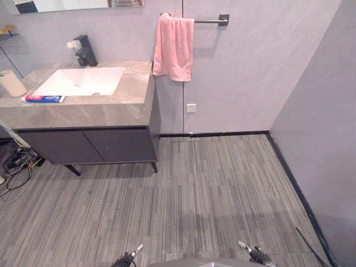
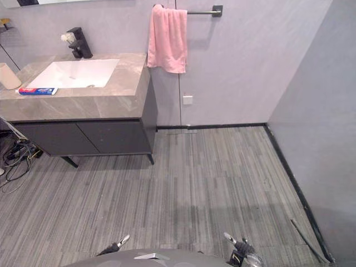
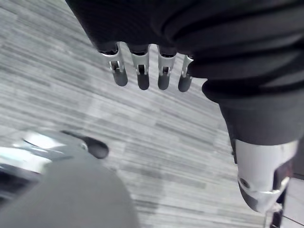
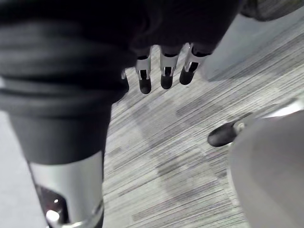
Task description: Organize washtable
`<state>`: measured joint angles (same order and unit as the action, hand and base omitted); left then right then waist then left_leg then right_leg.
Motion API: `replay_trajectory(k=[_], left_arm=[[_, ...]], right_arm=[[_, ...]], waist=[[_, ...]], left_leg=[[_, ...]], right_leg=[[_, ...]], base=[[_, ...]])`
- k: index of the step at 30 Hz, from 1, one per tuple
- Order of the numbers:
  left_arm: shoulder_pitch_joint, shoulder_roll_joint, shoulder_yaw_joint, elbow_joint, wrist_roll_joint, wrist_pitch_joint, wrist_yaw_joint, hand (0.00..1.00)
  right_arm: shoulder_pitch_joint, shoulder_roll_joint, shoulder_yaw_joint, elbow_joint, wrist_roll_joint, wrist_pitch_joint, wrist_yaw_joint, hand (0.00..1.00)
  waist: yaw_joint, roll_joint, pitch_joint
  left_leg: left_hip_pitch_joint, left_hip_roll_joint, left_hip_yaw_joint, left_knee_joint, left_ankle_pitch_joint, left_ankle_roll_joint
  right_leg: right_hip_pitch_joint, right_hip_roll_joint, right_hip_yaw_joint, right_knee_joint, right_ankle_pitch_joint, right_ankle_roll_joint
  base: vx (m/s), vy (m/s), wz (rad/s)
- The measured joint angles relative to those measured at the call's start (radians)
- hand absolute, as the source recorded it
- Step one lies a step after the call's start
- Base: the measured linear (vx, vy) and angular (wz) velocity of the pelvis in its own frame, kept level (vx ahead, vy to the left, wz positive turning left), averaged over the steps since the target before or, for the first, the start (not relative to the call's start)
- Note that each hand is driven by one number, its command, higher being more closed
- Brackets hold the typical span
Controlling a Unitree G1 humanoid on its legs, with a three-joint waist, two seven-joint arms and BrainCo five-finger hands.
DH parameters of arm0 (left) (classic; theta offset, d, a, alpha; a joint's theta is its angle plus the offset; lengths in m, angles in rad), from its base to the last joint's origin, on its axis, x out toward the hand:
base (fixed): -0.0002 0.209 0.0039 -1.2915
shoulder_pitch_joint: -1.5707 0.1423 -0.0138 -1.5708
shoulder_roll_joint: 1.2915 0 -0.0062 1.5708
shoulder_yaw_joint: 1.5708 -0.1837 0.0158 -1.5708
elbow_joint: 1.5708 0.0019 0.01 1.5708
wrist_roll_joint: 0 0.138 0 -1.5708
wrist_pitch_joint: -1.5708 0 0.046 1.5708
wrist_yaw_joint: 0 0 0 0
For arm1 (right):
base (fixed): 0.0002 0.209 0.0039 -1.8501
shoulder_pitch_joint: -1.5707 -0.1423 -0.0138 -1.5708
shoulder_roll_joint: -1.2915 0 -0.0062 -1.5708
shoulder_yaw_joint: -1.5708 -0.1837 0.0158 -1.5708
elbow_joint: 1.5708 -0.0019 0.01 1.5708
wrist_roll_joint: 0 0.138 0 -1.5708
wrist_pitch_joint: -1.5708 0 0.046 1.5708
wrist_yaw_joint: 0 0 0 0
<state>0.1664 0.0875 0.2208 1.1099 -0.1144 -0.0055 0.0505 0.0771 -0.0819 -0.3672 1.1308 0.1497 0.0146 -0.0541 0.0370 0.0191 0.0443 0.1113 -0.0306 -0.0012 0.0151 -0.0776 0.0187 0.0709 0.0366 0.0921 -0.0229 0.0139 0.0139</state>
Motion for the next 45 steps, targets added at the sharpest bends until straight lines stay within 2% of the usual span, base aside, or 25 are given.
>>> replay_trajectory(k=[4, 10, 17, 25, 45], left_arm=[[0.013, 0.0, 0.022, 0.028, 0.016, 0.005, 0.011, 0.0], [0.029, -0.008, 0.052, 0.028, 0.024, 0.004, 0.019, 0.0], [0.032, -0.01, 0.046, 0.028, 0.028, 0.004, 0.019, 0.0], [0.028, 0.0, 0.045, 0.027, 0.061, 0.004, 0.019, 0.0], [0.029, 0.0, 0.045, 0.028, 0.054, 0.004, 0.021, 0.0]], right_arm=[[0.007, 0.007, -0.068, 0.01, -0.017, 0.018, -0.014, 0.0], [0.02, 0.014, -0.111, 0.011, -0.024, 0.019, -0.015, 0.0], [0.026, 0.014, -0.11, 0.012, -0.023, 0.019, -0.014, 0.0], [0.02, 0.023, -0.099, 0.018, -0.023, 0.019, -0.012, 0.0], [0.016, 0.021, -0.09, 0.016, -0.013, 0.018, -0.018, 0.0]], waist=[[0.001, -0.003, 0.0], [-0.001, -0.01, 0.001], [-0.002, -0.014, -0.004], [-0.002, -0.029, -0.015], [-0.002, -0.028, -0.02]], left_leg=[[0.006, -0.003, -0.001, -0.01, -0.004, -0.006], [0.0, -0.004, -0.009, -0.022, -0.004, -0.007], [0.0, -0.004, -0.017, -0.023, 0.004, -0.002], [0.005, -0.004, -0.019, -0.022, 0.003, -0.002], [-0.032, -0.008, -0.02, -0.019, -0.002, -0.007]], right_leg=[[-0.003, -0.002, 0.0, 0.012, -0.015, 0.0], [-0.009, -0.005, -0.018, 0.016, -0.025, 0.003], [-0.018, -0.005, -0.025, 0.023, -0.03, 0.002], [-0.018, -0.004, -0.025, 0.035, -0.037, -0.003], [-0.064, -0.007, -0.02, 0.048, -0.049, 0.001]], base=[[-0.03, 0.013, 0.01], [-0.02, 0.002, 0.05], [0.06, -0.016, 0.02], [0.04, -0.006, -0.01], [-0.02, 0.005, 0.0]])
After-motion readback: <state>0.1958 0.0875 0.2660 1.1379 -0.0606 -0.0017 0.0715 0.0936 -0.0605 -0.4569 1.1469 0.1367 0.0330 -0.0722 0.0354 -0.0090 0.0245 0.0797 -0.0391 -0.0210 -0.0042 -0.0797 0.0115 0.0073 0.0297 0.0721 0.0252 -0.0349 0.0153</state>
